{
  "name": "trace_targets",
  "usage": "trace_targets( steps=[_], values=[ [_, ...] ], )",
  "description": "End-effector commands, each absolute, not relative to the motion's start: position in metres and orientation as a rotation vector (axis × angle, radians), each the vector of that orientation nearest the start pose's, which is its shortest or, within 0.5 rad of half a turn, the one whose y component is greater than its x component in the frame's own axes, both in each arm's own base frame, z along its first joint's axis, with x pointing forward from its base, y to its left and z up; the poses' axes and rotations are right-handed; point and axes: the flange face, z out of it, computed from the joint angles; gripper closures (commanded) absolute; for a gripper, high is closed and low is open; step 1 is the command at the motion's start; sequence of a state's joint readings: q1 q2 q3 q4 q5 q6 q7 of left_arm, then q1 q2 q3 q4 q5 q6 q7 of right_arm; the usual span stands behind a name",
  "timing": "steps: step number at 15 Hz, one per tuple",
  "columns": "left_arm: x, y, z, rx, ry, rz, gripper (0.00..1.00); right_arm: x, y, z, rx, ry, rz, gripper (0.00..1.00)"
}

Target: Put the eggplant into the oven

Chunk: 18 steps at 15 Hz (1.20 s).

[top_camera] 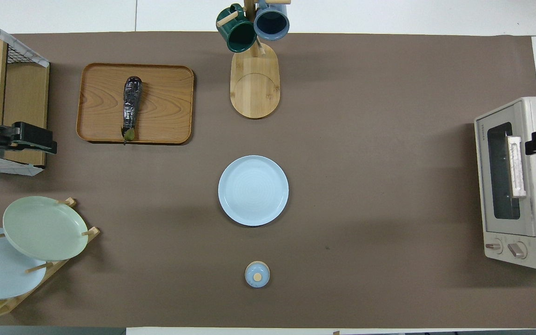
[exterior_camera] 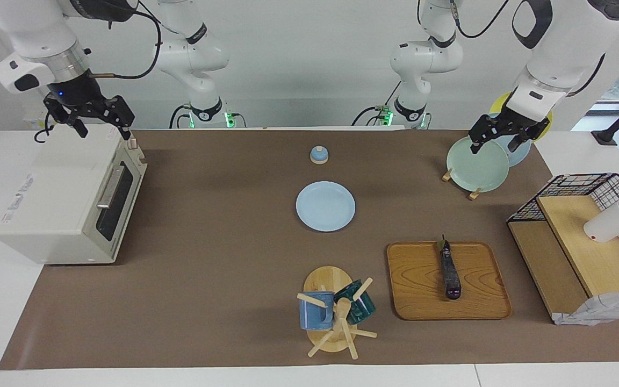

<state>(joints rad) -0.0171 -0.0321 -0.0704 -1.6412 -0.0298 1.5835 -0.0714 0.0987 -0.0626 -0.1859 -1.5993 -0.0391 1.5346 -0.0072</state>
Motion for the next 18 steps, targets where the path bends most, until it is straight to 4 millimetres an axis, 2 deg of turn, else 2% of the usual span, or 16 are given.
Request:
trace_targets(
  steps=[1, 11, 18],
  values=[
    [0.540, -0.050, 0.614, -3.175, 0.023, 0.029, 0.00, 0.527, -0.056, 0.640, -3.144, 0.101, 0.000, 0.00],
    [0.539, -0.050, 0.615, -3.175, -0.002, 0.027, 0.00, 0.527, -0.056, 0.640, -3.142, 0.101, 0.000, 0.00],
    [0.539, -0.057, 0.604, -3.176, -0.017, -0.016, 0.00, 0.527, -0.056, 0.640, -3.144, 0.101, 0.000, 0.00]
  ],
)
